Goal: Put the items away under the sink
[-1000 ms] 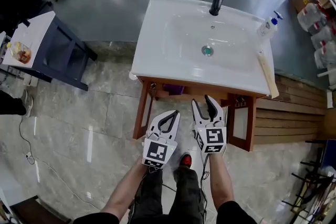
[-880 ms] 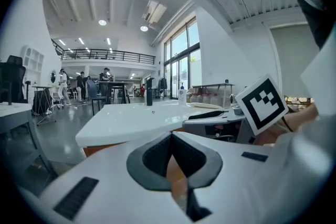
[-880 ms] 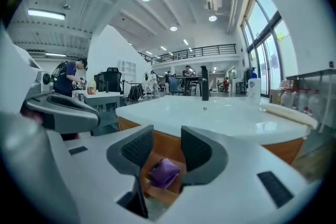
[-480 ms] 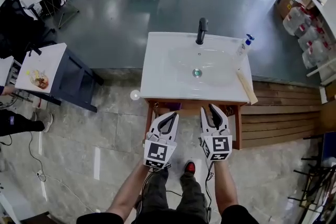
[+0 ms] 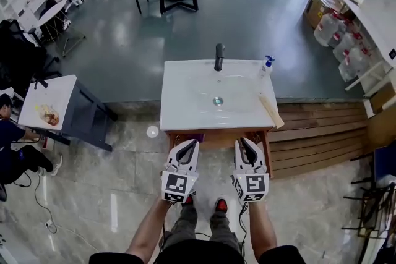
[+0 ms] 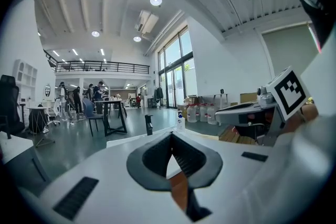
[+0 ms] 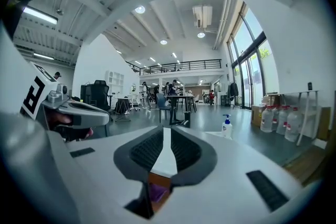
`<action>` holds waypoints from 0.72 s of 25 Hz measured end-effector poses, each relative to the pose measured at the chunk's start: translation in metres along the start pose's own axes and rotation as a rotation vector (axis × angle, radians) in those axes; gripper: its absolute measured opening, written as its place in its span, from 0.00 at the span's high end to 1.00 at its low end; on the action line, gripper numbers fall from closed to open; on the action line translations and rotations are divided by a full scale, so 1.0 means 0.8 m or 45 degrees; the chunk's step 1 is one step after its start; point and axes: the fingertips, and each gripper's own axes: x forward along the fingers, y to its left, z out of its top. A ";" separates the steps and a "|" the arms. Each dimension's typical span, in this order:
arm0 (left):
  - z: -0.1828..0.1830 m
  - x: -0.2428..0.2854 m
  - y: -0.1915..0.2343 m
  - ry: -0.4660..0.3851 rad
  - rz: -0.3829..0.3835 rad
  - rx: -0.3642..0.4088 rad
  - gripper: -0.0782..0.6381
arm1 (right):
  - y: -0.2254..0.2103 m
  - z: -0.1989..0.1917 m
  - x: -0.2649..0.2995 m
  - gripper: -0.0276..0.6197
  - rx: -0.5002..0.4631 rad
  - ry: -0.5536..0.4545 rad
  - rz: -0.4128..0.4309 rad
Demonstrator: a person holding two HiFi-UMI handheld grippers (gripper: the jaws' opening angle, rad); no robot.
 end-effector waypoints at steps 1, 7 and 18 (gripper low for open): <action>0.003 -0.002 -0.003 -0.002 -0.002 0.000 0.88 | -0.003 0.003 -0.007 0.86 -0.006 -0.001 -0.008; 0.017 -0.025 -0.007 -0.007 -0.003 0.000 0.88 | -0.006 0.011 -0.048 0.86 0.002 0.004 -0.043; 0.019 -0.040 -0.006 -0.007 -0.025 -0.010 0.88 | 0.000 0.000 -0.077 0.91 0.033 0.031 -0.117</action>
